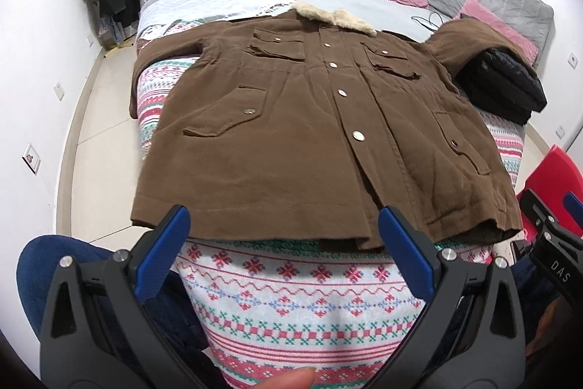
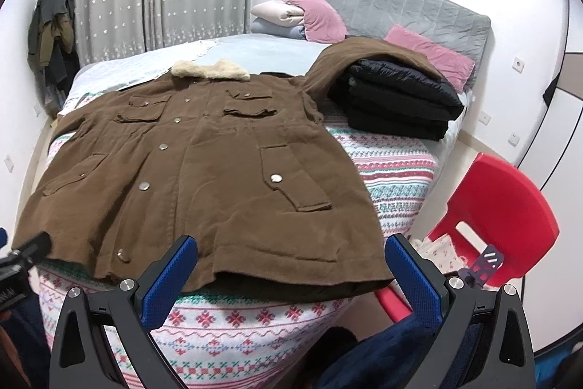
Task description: Fold large clothes
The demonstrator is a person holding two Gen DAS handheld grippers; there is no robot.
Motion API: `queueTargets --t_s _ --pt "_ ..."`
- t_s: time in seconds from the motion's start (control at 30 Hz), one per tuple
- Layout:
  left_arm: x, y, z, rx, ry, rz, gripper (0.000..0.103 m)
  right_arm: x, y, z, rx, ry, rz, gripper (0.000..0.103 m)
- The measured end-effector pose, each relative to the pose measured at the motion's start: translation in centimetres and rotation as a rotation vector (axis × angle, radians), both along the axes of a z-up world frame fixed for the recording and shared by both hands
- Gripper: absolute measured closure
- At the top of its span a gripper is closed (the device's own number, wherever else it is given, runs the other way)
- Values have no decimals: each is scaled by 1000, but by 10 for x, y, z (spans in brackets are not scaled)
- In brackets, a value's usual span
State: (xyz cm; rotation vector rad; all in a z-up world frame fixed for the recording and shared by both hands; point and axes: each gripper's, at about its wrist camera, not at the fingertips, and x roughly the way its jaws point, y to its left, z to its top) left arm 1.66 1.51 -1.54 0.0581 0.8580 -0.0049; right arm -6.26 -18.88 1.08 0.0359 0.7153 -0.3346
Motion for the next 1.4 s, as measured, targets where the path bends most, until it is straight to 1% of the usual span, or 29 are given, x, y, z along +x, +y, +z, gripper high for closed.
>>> queueTargets --t_s 0.1,0.2,0.27,0.3,0.33,0.37,0.4,0.47,0.57,0.6,0.63,0.7,0.73,0.8,0.83,0.9,0.93,1.07,1.1,1.13,1.17,1.2,1.27,1.3,1.33,1.4 --pt "5 9 0 -18 0 3 0 1 -1 0 -14 2 -4 0" --pt "11 19 0 -38 -6 5 0 3 -4 0 -35 -30 -7 0" --pt "17 28 0 -63 5 6 0 5 -7 -2 -63 -63 -3 0" --pt "21 33 -1 -83 22 9 0 7 -10 -3 -69 -66 8 0" --pt "25 40 -3 -88 27 19 0 11 -17 -6 -61 -58 18 0" --pt "29 47 -5 -115 47 30 0 15 -26 -8 -43 -54 12 0" --pt "33 56 -7 -136 58 47 0 17 -35 -10 -23 -51 0 0" --pt "39 78 -9 -166 56 88 0 23 -66 -17 59 -38 -38 0" --pt "42 101 -15 -159 48 144 0 27 -103 -32 201 -11 -40 0" --pt "44 109 -19 -162 52 161 0 27 -111 -37 233 -9 -34 0" --pt "46 118 -25 -168 62 180 1 28 -120 -43 265 -2 -35 0" --pt "49 132 -38 -210 95 204 3 28 -134 -55 325 19 -59 0" --pt "51 137 -44 -237 112 207 6 28 -139 -62 349 36 -73 0" --pt "54 146 -55 -277 143 211 23 32 -150 -77 434 58 -87 2" --pt "54 150 -59 -294 143 216 26 33 -155 -83 465 63 -92 2" --pt "55 154 -66 -330 146 212 28 33 -164 -93 504 82 -123 4" --pt "56 154 -69 -354 146 200 28 30 -167 -97 521 88 -134 7" --pt "67 145 -83 -449 168 128 28 20 -175 -108 607 85 -114 13" --pt "71 143 -86 -472 174 118 29 21 -175 -113 622 103 -105 16" --pt "74 141 -89 -484 178 111 34 24 -174 -117 636 119 -97 19" --pt "75 139 -89 -509 183 102 50 28 -173 -124 657 137 -90 21" --pt "75 139 -88 -518 172 103 61 30 -174 -129 684 141 -84 28" --pt "72 138 -83 -507 148 99 81 30 -176 -135 769 124 -57 50" --pt "73 139 -82 -500 144 100 86 29 -177 -134 787 111 -58 69" --pt "73 140 -80 -504 138 110 86 28 -180 -133 795 96 -59 86" --pt "70 147 -74 -520 119 129 89 23 -184 -126 822 57 -53 91"
